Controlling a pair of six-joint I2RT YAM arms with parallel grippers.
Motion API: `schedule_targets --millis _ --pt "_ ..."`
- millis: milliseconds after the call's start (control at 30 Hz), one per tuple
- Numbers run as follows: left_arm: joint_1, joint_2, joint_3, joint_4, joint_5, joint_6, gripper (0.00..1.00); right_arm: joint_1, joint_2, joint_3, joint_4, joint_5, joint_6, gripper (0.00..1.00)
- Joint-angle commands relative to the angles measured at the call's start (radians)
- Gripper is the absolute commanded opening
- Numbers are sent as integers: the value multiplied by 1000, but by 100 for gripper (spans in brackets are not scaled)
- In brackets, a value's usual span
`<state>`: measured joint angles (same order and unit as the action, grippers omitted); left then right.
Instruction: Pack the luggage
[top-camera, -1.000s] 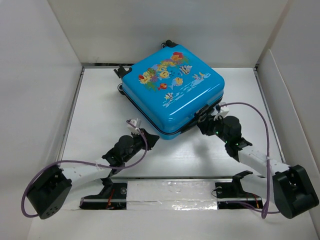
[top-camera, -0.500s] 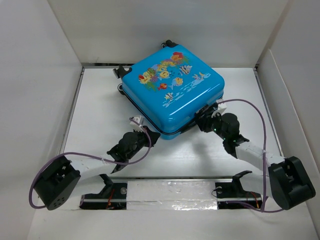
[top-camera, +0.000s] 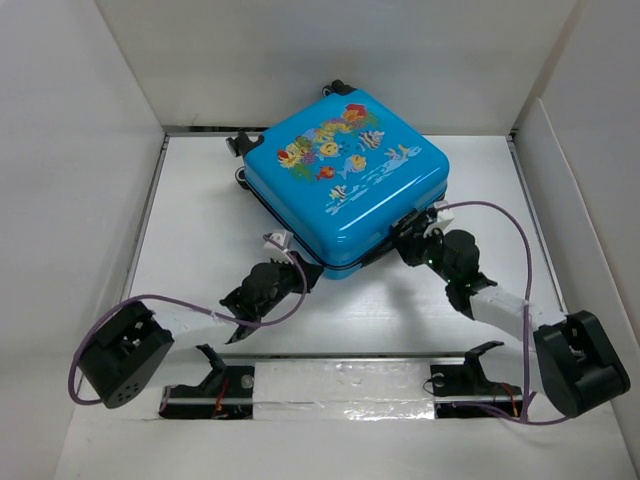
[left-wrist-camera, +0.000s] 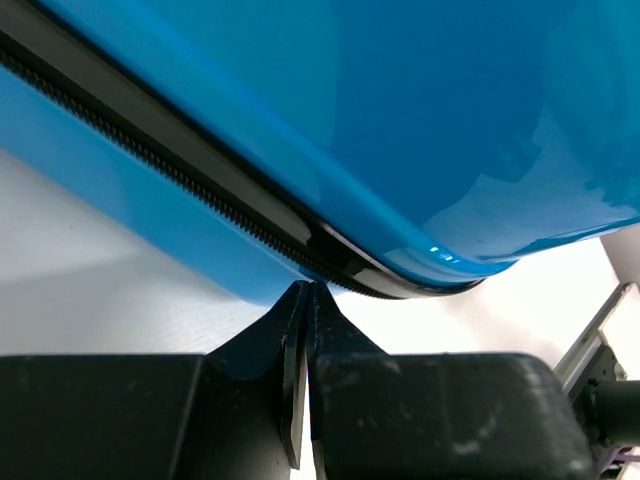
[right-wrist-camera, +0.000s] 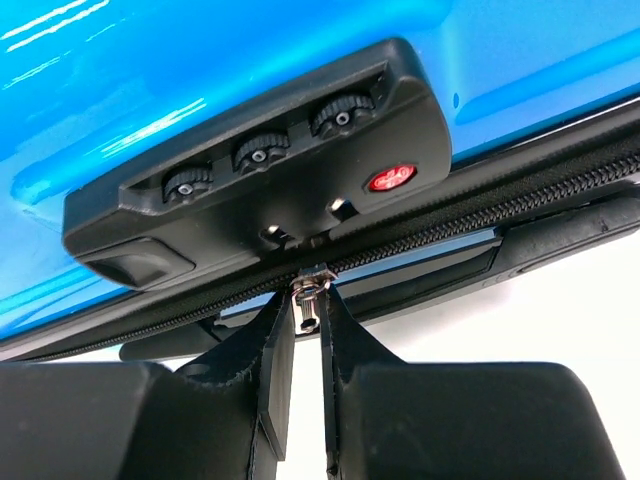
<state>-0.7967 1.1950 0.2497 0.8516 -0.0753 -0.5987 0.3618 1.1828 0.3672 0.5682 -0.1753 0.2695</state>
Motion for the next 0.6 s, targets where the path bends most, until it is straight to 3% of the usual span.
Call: schedule_targets --millis 0,133,267,567 --pt "-2 50 51 119 19 4 0 29 -52 -17 70 37 13 0" --pt "-21 95 68 161 19 -4 0 106 -112 -10 -13 121 -1 0" --pt "-88 100 95 149 -79 17 0 196 -163 -4 -97 171 8 0" --pt "-88 178 158 188 -87 13 0 422 -198 -7 -114 247 102 0"
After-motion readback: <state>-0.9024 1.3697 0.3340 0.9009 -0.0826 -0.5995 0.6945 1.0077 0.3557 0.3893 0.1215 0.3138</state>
